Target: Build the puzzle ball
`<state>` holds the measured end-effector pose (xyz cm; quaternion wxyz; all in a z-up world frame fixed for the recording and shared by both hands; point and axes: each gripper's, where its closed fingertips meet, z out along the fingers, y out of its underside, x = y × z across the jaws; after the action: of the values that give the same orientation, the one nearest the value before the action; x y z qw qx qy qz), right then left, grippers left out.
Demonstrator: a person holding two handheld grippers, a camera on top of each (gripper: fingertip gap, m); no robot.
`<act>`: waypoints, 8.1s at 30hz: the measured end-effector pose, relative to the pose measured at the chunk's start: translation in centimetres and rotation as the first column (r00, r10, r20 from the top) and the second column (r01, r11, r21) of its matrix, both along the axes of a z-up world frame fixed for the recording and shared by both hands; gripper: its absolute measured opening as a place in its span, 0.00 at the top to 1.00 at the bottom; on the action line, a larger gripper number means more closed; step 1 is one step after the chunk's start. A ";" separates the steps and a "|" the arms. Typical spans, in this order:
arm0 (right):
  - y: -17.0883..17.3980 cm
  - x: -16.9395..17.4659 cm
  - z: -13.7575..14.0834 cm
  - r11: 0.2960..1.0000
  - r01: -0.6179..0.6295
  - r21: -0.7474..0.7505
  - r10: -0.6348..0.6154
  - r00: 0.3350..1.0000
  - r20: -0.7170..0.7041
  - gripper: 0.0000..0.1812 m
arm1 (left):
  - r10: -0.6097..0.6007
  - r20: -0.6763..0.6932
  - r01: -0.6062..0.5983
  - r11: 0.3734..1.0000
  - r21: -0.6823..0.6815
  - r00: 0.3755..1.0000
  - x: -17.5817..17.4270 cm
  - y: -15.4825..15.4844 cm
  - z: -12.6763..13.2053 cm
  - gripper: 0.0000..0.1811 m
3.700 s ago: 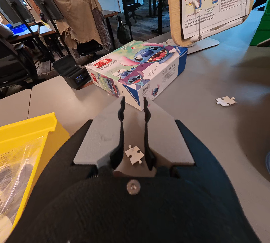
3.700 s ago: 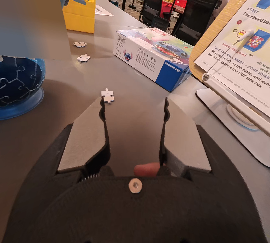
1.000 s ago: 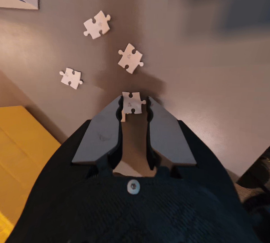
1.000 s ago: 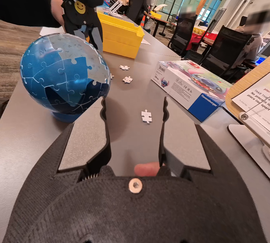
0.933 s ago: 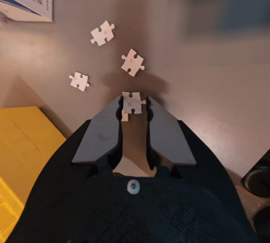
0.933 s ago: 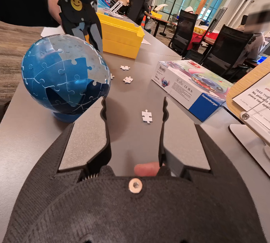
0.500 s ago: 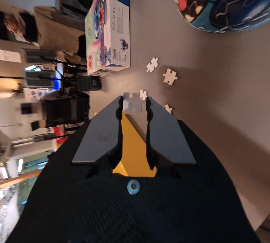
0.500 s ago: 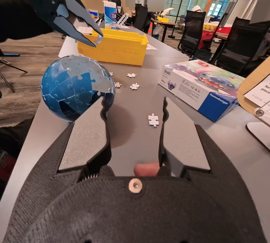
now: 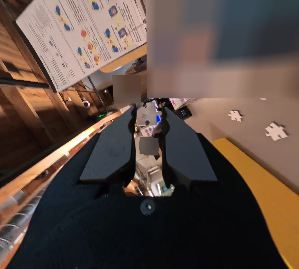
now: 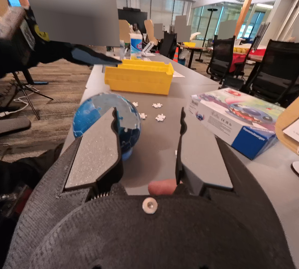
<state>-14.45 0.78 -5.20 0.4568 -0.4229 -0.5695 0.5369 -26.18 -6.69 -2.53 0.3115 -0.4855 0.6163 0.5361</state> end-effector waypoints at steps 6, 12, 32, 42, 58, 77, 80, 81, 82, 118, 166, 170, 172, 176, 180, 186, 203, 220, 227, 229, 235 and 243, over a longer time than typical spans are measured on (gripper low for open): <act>-2.4 1.1 4.3 0.994 -0.089 -0.061 0.080 0.987 -0.137 0.77 | -0.108 -0.149 0.100 0.993 -0.063 0.983 5.9 3.0 1.1 0.84; -2.5 1.7 4.3 0.994 -0.082 -0.066 0.074 0.990 -0.118 0.76 | -0.148 0.049 0.155 0.961 -0.230 0.988 11.7 5.1 0.8 0.84; 2.7 0.7 0.4 0.972 0.065 -0.228 -0.053 0.997 0.057 1.00 | -0.043 0.615 0.185 0.968 -0.170 0.787 12.1 3.1 4.4 0.84; 6.2 -0.7 -5.8 0.924 0.199 -0.327 -0.098 0.949 0.300 1.00 | 0.099 0.926 0.022 0.993 -0.115 0.364 3.3 -3.0 -0.4 0.77; 3.0 -1.2 -3.8 0.856 -0.074 -0.512 0.146 0.984 0.100 1.00 | 0.102 0.986 -0.037 0.994 -0.108 -0.130 -2.0 -7.3 -6.1 0.82; 1.9 -0.8 -3.3 0.875 -0.099 -0.473 0.163 0.982 0.094 1.00 | 0.305 0.938 -0.075 0.945 -0.320 -0.163 -1.7 -6.7 -12.1 0.76; 1.8 -0.9 -3.5 0.884 -0.097 -0.458 0.161 0.982 0.103 1.00 | 0.357 0.922 0.027 0.934 -0.357 -0.152 -0.3 -7.2 -13.2 0.71; 1.8 -0.9 -3.6 0.885 -0.097 -0.455 0.162 0.981 0.106 1.00 | 0.371 0.916 0.053 0.929 -0.367 -0.150 0.1 -7.3 -13.5 0.71; 1.8 -1.0 -3.7 0.887 -0.096 -0.452 0.162 0.981 0.111 1.00 | 0.383 0.912 0.062 0.924 -0.378 -0.147 0.2 -7.4 -13.9 0.70; 1.4 -1.2 -3.8 0.932 -0.084 -0.354 0.122 0.989 0.086 1.00 | 0.365 0.909 0.035 0.930 -0.366 -0.199 -0.8 -7.4 -14.9 0.78; 2.6 0.3 -12.5 0.985 0.095 -0.146 0.007 0.813 0.583 0.98 | 0.509 0.860 0.286 0.831 -0.478 -0.041 2.4 -8.4 -15.4 0.60; 2.8 0.5 -13.7 0.990 0.093 -0.108 -0.004 0.776 0.630 0.94 | 0.491 0.871 0.367 0.811 -0.455 -0.005 2.7 -7.9 -13.3 0.60; 2.0 0.6 -13.1 0.992 0.044 -0.121 0.040 0.788 0.614 0.89 | 0.451 0.892 0.353 0.831 -0.429 0.022 1.8 -6.7 -12.7 0.58; 0.0 1.0 -11.8 0.993 -0.089 -0.074 0.116 0.813 0.570 0.77 | 0.406 0.910 0.349 0.843 -0.409 0.087 0.6 -4.5 -12.9 0.55; -2.9 0.7 -10.5 0.976 -0.212 0.049 0.162 0.860 0.483 0.50 | 0.379 0.913 0.428 0.808 -0.405 0.150 1.5 -4.0 -12.8 0.52; -5.3 -0.7 -10.0 0.927 -0.186 0.326 0.059 0.930 0.363 0.25 | 0.235 0.909 0.481 0.788 -0.385 0.343 2.9 -4.1 -13.1 0.52; -7.0 -2.6 -11.7 0.925 -0.168 0.342 0.022 0.919 0.393 0.41 | 0.264 0.888 0.421 0.805 -0.417 0.375 4.1 -2.4 -14.9 0.46; -7.0 -1.9 -10.8 0.955 -0.212 0.208 0.119 0.914 0.389 0.42 | 0.373 0.904 0.449 0.784 -0.428 0.211 4.1 -3.6 -12.8 0.46; -7.6 -2.2 -11.2 0.955 -0.228 0.187 0.134 0.901 0.412 0.42 | 0.388 0.894 0.435 0.781 -0.448 0.224 5.0 -3.4 -12.2 0.44; -7.6 -2.4 -11.2 0.954 -0.215 0.207 0.116 0.906 0.407 0.42 | 0.376 0.894 0.411 0.795 -0.446 0.243 5.0 -3.1 -12.5 0.43; -7.4 -2.3 -11.0 0.952 -0.219 0.214 0.120 0.910 0.397 0.42 | 0.348 0.901 0.374 0.824 -0.426 0.260 5.1 -2.9 -13.0 0.43; -7.3 -2.1 -10.6 0.946 -0.217 0.240 0.115 0.919 0.377 0.43 | 0.329 0.913 0.336 0.855 -0.396 0.240 5.1 -3.4 -13.3 0.43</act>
<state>-16.57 -6.52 -15.76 0.3522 -0.3953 -0.7464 0.4031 -21.11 -10.13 -15.83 0.4809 -0.7722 0.4094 -0.0695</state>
